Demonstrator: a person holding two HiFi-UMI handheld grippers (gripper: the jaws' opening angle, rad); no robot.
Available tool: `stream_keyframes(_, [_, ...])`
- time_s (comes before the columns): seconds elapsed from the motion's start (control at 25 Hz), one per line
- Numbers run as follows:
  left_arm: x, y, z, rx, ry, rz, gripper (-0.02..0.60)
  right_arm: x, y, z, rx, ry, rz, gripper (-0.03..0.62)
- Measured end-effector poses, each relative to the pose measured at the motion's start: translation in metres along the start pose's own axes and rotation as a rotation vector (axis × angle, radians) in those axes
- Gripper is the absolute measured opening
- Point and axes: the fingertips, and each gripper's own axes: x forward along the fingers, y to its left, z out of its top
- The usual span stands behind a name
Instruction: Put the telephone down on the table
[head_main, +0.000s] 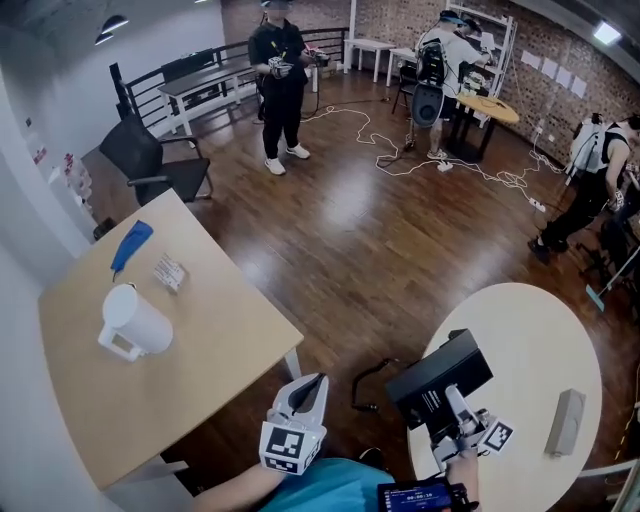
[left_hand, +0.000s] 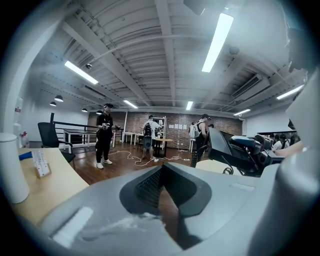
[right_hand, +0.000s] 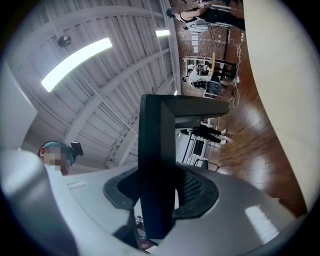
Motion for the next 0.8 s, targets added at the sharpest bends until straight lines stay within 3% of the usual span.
stream_keyframes(0.32, [-0.052,0.060,0.005,-0.008,-0.036,0.121,0.017,0.054,0.023,-0.046,-0.006,0.116,0.058,0.150])
stream_keyframes(0.8, [-0.117,0.123,0.003,-0.006,-0.069,0.211,0.017,0.113,0.043,-0.129,0.016,0.247,0.113,0.150])
